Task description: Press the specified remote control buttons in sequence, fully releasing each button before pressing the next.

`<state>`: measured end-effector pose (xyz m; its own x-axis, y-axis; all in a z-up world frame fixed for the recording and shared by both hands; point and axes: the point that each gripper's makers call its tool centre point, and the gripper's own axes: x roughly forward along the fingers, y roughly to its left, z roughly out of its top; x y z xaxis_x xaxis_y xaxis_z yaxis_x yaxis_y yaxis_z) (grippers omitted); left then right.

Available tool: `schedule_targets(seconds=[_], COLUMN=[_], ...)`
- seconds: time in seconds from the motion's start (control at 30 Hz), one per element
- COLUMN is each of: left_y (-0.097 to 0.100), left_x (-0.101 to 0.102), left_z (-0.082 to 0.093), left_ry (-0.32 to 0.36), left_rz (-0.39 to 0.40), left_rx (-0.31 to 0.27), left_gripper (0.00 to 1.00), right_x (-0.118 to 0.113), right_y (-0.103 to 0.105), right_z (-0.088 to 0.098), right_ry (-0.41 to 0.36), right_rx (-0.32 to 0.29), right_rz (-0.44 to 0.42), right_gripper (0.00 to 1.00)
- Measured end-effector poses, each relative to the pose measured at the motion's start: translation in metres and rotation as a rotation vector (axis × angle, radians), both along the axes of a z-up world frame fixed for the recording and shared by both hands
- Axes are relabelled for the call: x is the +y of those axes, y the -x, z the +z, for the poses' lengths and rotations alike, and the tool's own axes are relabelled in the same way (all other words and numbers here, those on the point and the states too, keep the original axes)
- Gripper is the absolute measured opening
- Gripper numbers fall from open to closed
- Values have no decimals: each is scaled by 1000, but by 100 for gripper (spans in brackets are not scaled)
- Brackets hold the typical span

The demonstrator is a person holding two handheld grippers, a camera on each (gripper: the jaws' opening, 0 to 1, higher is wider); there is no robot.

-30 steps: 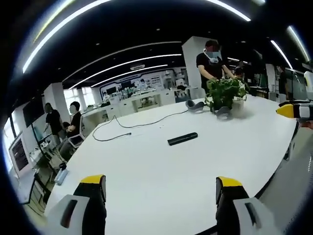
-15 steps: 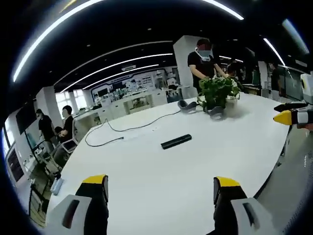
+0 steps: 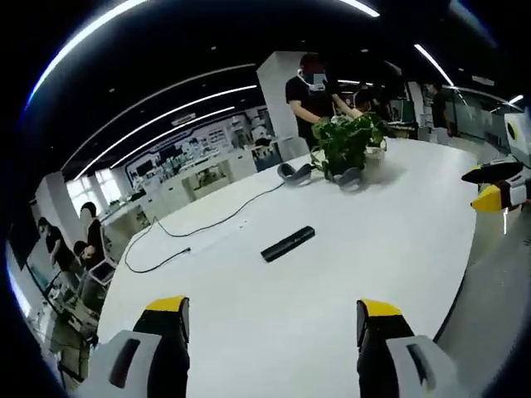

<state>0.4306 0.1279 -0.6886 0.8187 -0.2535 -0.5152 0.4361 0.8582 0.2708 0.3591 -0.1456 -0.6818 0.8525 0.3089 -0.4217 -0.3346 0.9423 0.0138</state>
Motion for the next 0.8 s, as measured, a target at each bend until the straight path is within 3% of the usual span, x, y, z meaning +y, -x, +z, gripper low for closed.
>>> schedule_targets(seconds=[0.57,0.8], left_y=[-55,-83], left_x=[-26,-35], left_z=[-18,-26], left_ry=[-87,-57], left_rz=[-207,-270], left_rx=[79,90], left_gripper=[77,74], right_x=[-3,-2], right_y=[0,1], right_z=[-4,-9], right_ry=[8,26], right_rx=[21,43], right_rz=[-13,-11], right_gripper=[57,56])
